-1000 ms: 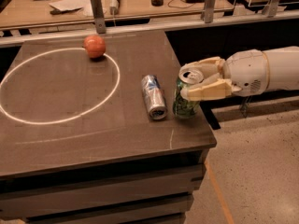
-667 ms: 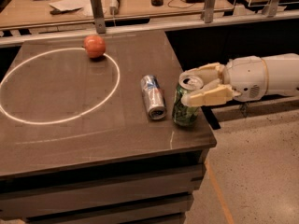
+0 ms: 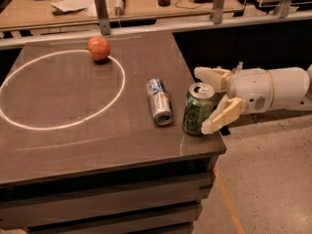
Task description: Place green can upright
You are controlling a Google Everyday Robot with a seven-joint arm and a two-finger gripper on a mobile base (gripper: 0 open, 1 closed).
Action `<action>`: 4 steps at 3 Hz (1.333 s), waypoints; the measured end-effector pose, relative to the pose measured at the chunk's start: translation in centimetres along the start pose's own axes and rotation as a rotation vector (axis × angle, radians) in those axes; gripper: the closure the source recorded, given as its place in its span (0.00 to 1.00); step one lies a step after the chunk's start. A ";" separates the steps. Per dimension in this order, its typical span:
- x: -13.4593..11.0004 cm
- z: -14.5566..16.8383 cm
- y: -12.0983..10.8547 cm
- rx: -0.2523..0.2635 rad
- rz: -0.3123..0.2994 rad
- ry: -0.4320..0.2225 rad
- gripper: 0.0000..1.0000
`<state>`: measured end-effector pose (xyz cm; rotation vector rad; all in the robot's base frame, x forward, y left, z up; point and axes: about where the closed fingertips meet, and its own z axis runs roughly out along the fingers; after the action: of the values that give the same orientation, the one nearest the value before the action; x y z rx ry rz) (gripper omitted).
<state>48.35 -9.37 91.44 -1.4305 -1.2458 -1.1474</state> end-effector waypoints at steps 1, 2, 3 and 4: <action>0.0 0.0 0.0 0.000 0.000 0.000 0.00; 2.6 -1.8 2.4 -0.083 -0.072 -0.046 0.00; 5.4 -3.7 5.1 -0.179 -0.124 -0.098 0.00; 8.5 -5.2 7.8 -0.293 -0.149 -0.140 0.00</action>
Offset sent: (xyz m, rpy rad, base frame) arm 0.0528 0.0029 0.0542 -0.0996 -0.1972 -0.0439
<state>56.23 -13.83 100.35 -1.6795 -1.3404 -1.3956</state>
